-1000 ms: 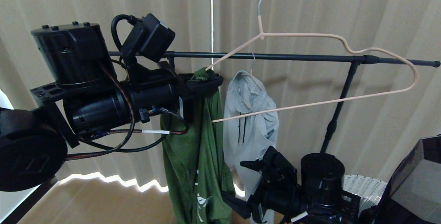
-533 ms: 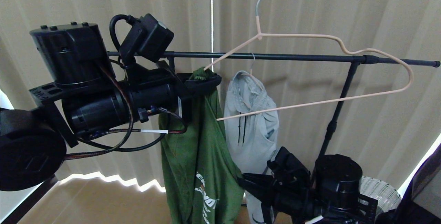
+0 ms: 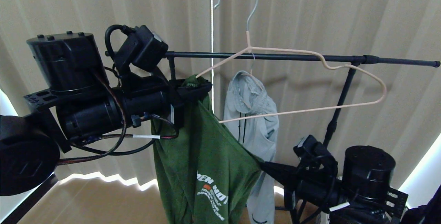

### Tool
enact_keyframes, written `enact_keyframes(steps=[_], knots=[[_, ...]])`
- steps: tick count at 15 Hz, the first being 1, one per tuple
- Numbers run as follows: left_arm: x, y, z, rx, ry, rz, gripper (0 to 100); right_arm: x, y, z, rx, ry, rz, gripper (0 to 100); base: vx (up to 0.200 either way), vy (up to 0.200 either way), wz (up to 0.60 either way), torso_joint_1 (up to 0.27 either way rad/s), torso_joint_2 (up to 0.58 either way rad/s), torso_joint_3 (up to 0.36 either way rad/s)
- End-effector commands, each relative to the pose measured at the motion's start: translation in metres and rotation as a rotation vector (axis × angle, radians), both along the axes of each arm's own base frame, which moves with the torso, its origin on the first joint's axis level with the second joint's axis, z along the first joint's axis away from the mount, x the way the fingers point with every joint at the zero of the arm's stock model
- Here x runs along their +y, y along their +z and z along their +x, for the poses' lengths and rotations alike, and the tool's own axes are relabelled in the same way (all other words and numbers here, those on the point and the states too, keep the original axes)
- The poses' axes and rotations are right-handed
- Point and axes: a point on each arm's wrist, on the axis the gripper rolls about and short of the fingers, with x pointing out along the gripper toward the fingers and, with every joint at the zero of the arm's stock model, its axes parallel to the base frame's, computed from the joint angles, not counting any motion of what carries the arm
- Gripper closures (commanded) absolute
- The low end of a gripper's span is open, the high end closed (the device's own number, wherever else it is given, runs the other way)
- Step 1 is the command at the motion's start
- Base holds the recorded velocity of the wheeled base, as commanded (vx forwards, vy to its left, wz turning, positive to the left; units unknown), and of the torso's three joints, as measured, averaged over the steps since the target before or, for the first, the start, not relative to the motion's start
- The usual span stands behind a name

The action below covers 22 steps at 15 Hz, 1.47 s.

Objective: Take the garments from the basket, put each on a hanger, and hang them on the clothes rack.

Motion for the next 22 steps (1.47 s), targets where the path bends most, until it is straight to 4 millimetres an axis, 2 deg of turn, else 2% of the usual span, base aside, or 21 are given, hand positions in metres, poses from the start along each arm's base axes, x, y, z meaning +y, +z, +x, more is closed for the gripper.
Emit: enact_keyframes(steps=[1,3,8,13,22], knots=[[0.008,-0.003,0.002,0.001,0.027,0.012,100,-0.020,0.019,0.001,-0.057,-0.068,0.036,100,0.000,0.000,0.00,0.000,0.00,0.000],[0.013,-0.008,0.003,-0.012,0.064,0.042,100,-0.042,0.029,0.009,-0.097,-0.162,0.056,100,0.000,0.000,0.00,0.000,0.00,0.000],[0.015,-0.025,0.007,-0.043,0.164,0.155,100,-0.069,0.042,0.029,-0.157,-0.289,0.078,100,0.000,0.000,0.00,0.000,0.00,0.000],[0.013,-0.038,0.016,-0.063,0.242,0.242,100,-0.072,0.044,0.033,-0.166,-0.305,0.081,100,0.000,0.000,0.00,0.000,0.00,0.000],[0.026,-0.042,0.025,-0.094,0.312,0.305,100,-0.080,0.046,0.040,-0.177,-0.336,0.083,100,0.000,0.000,0.00,0.000,0.00,0.000]])
